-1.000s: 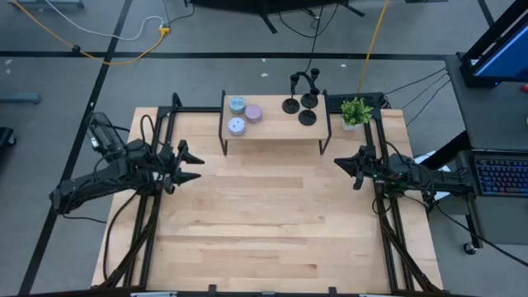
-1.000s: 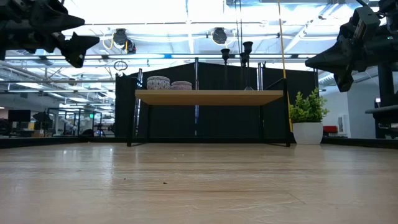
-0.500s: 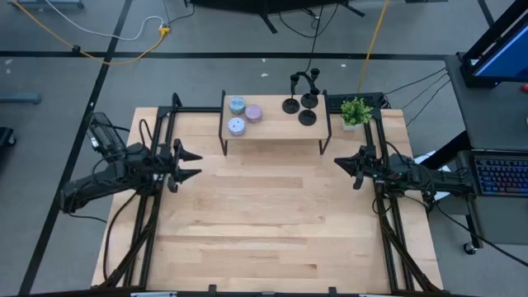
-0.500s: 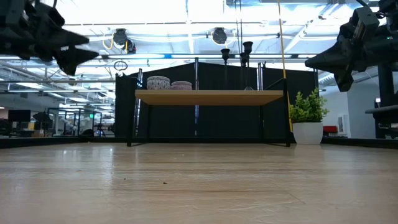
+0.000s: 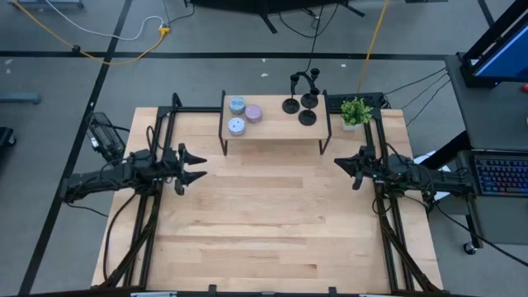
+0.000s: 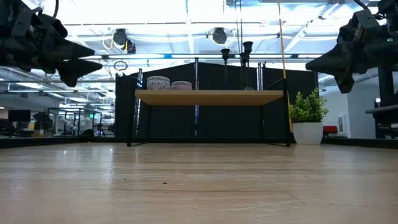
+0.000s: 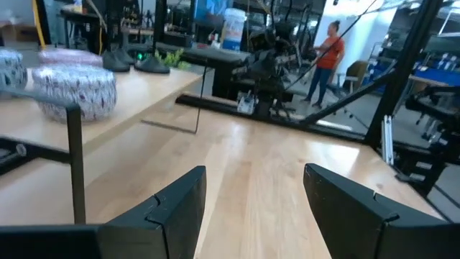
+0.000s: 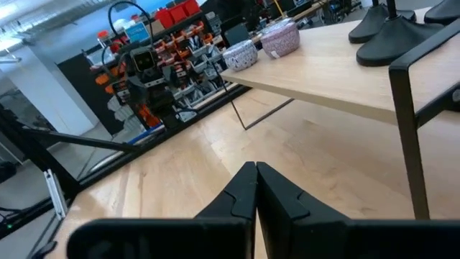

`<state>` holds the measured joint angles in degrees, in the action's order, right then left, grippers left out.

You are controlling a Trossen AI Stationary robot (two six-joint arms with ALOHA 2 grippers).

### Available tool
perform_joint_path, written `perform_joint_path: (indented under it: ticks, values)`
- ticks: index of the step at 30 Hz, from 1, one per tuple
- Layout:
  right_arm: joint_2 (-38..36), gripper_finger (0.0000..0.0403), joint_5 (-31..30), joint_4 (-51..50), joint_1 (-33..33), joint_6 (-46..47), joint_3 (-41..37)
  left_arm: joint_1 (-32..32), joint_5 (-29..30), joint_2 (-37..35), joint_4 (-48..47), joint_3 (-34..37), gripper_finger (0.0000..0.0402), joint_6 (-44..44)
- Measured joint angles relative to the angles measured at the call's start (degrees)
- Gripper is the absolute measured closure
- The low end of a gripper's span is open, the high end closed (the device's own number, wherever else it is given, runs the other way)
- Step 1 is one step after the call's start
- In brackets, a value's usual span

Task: Pick & Place candle stick holders
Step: Return to Home Position

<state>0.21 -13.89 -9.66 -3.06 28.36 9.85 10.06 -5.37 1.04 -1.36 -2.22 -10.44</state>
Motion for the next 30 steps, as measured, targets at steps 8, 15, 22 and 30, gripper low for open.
perform_joint_path:
  ticks: [8,15,22,30]
  values:
    - [0.02,0.0403,-4.07,-0.40,-0.02,-0.95,-0.55,-5.18,5.75,0.02,-1.14,0.01,0.0160,0.48]
    - [0.00,0.0403,-0.94,-0.43,-0.03,-2.53,-0.55,-7.41,6.24,0.02,-1.39,-0.02,0.0160,1.60]
    - [-0.01,0.0403,3.09,-4.27,0.01,1.00,-0.90,-8.04,6.50,0.08,-1.52,-0.02,0.0160,1.42]
    - [0.00,0.0403,2.16,-4.56,0.00,-1.50,-1.28,-8.04,6.43,0.08,-1.57,-0.02,0.0160,0.37]
